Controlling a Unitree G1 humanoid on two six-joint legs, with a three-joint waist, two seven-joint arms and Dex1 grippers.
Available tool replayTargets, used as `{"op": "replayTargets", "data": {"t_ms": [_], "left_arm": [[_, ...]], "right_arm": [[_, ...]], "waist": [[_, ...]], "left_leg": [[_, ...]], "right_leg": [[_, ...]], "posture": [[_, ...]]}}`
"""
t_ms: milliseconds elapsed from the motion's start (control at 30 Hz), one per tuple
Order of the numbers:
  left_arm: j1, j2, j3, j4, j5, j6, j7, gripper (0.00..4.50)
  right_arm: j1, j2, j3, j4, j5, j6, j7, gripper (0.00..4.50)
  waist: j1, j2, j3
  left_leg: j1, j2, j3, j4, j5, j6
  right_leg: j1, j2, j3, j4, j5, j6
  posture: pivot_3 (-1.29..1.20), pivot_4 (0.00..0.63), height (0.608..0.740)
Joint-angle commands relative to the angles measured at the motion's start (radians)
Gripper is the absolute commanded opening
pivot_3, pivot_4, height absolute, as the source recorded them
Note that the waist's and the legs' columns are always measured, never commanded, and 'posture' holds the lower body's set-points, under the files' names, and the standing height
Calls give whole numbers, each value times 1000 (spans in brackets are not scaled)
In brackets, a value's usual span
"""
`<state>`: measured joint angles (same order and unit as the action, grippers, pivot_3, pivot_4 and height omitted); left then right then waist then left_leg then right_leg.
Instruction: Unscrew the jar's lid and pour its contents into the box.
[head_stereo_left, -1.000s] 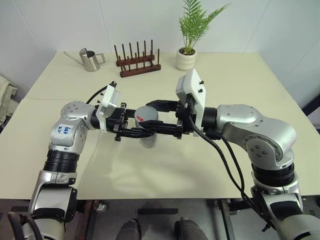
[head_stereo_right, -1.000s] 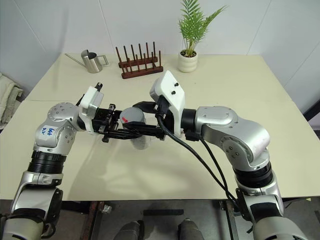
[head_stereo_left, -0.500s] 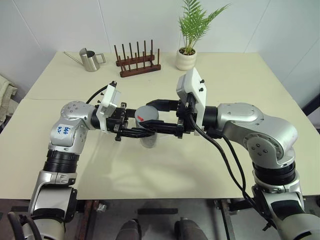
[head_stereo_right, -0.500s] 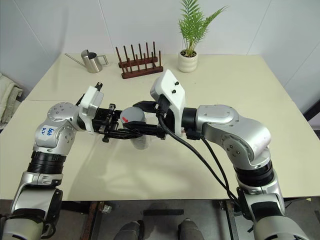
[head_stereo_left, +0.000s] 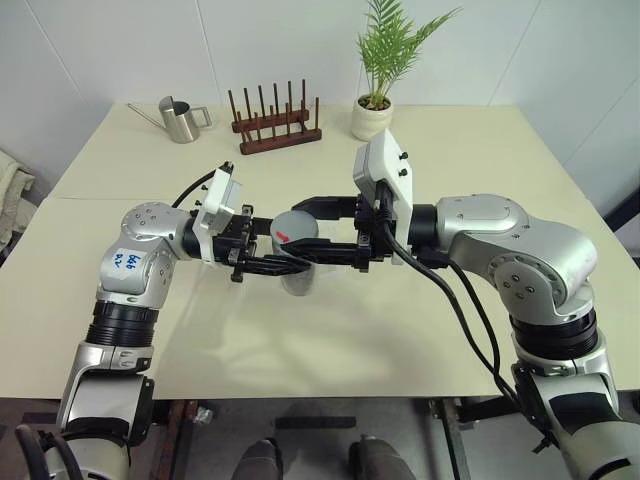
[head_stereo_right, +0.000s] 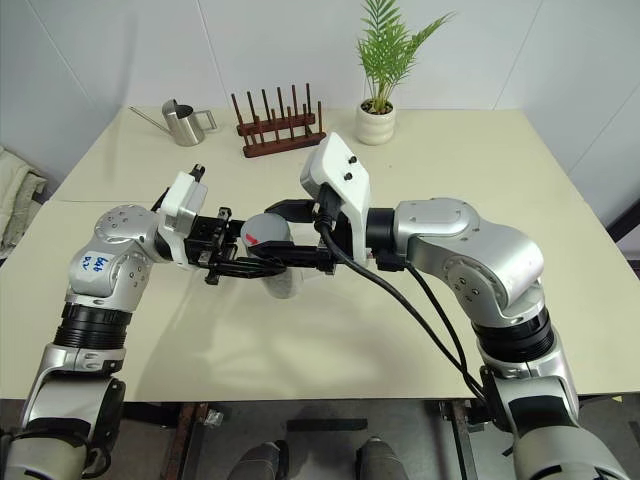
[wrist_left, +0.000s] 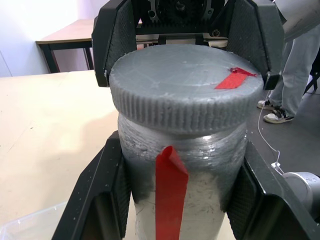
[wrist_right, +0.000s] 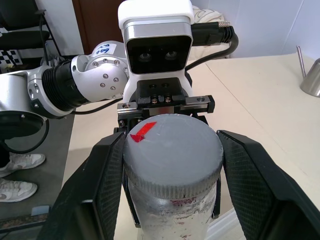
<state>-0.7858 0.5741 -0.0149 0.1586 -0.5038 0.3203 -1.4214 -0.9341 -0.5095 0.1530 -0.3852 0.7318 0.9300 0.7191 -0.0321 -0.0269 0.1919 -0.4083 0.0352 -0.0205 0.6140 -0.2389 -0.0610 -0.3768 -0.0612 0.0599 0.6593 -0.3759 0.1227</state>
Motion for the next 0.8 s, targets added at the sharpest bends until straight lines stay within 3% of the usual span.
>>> {"op": "replayTargets", "data": {"t_ms": [33, 500, 800], "left_arm": [[55, 11, -65, -63, 2, 14, -63, 2041], [69, 11, -65, -88, -12, 36, -60, 2041], [56, 19, -63, -87, -47, 59, -102, 2041]], "right_arm": [[-86, -38, -131, 36, -97, -121, -66, 2651], [-124, -66, -146, 97, -106, -176, -51, 2651], [-127, -40, -170, 109, -33, -184, -16, 2651]], "waist": [[0, 0, 0], [0, 0, 0], [0, 0, 0]], "left_leg": [[0, 0, 0, 0, 0, 0], [0, 0, 0, 0, 0, 0], [0, 0, 0, 0, 0, 0]], "right_leg": [[0, 0, 0, 0, 0, 0], [0, 0, 0, 0, 0, 0], [0, 0, 0, 0, 0, 0]], "posture": [[0, 150, 740], [0, 150, 740], [0, 150, 740]]}}
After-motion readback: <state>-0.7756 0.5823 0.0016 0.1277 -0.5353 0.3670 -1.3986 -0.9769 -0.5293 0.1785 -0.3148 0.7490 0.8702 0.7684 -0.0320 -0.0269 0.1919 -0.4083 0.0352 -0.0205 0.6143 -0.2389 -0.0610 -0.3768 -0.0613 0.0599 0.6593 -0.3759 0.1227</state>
